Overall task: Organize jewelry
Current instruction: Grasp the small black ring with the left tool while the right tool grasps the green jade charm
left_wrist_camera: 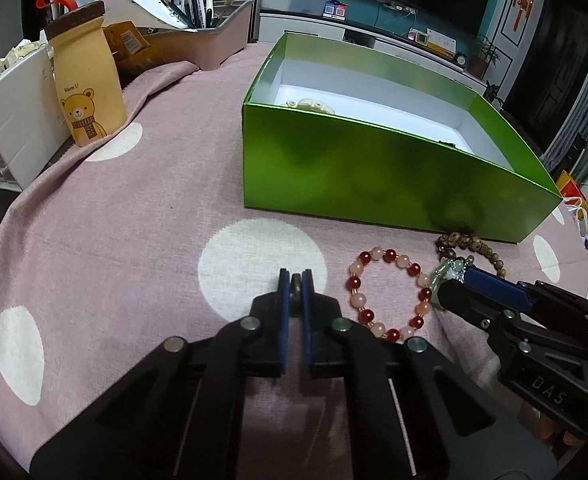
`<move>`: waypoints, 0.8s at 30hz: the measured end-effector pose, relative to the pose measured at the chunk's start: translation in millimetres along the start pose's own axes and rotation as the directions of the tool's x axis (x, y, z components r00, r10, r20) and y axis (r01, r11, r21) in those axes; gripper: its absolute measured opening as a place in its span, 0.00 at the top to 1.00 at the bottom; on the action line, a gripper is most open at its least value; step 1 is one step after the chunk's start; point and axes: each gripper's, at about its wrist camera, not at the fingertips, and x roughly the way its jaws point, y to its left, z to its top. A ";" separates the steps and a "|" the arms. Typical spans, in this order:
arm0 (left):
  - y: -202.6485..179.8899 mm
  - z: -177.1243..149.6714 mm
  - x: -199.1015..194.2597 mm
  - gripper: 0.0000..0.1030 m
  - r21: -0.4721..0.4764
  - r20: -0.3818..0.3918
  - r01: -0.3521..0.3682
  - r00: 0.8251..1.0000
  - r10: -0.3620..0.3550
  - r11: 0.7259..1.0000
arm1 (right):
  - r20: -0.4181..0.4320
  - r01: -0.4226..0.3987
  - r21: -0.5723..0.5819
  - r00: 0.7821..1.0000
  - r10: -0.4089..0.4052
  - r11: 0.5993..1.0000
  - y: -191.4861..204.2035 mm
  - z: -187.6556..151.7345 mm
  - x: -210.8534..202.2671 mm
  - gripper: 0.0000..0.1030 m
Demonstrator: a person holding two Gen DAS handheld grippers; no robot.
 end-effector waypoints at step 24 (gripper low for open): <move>12.7 -1.4 -16.0 0.95 -0.050 0.014 0.026 1.000 -0.025 0.998 | 0.018 -0.085 0.094 0.996 0.084 0.992 -5.2 3.0 -7.7 0.65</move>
